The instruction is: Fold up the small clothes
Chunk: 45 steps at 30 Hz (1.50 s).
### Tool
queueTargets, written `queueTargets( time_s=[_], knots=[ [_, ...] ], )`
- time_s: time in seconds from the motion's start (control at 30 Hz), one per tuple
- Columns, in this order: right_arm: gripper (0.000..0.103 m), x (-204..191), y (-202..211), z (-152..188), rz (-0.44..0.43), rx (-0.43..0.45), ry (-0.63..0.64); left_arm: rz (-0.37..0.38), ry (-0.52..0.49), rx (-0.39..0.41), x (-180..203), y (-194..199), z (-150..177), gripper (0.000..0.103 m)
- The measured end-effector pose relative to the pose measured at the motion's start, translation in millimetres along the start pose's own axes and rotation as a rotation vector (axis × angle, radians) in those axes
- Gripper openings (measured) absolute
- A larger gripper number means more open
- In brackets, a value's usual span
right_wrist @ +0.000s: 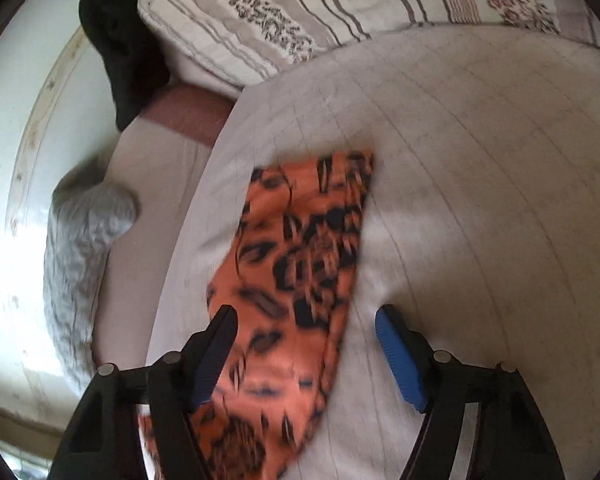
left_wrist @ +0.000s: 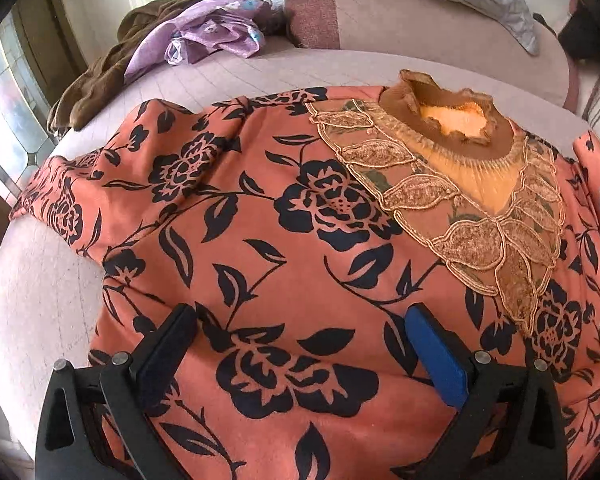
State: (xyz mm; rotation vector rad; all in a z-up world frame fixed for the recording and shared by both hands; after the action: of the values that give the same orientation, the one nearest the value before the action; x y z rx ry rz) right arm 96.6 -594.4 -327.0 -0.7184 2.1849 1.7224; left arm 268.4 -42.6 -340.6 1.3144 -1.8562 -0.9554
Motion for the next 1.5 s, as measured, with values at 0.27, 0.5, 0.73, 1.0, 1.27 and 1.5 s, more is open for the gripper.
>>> queueTargets(
  time_s=[0.27, 0.5, 0.73, 1.0, 1.27, 1.5],
  knots=[
    [0.009, -21, -17, -9, 0.061, 0.046, 0.075, 0.014, 0.009, -0.016, 3, 5, 6, 0.103],
    [0.009, -79, 74, 26, -0.151, 0.166, 0.236, -0.003, 0.047, 0.006, -14, 29, -12, 0.103],
    [0.009, -191, 166, 129, -0.459, 0.128, 0.48, -0.103, 0.168, 0.158, -72, 82, -27, 0.103],
    [0.012, -289, 150, 299, -0.641, -0.101, 0.67, -0.231, 0.36, 0.229, -164, 108, -28, 0.103],
    [0.093, -315, 85, 407, -0.657, -0.422, 0.701, -0.259, 0.458, 0.201, -204, 101, -29, 0.103],
    [0.076, -285, 77, 386, -0.521, -0.266, 0.788, -0.241, 0.501, 0.177, -211, 98, -28, 0.103]
  ],
)
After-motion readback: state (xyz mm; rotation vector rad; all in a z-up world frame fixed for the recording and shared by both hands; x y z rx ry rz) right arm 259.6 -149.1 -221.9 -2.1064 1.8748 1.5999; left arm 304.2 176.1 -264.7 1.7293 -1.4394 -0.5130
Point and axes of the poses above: each gripper's, at about its wrist camera, not at the fingertips, and y roughly against the way its jaws point, x to its right, z to its underside, the point moved 3 cm from there along -y, roughly the way its jaws point, and after that the axes turned 14 degrees about z, right-handed, at the moved point
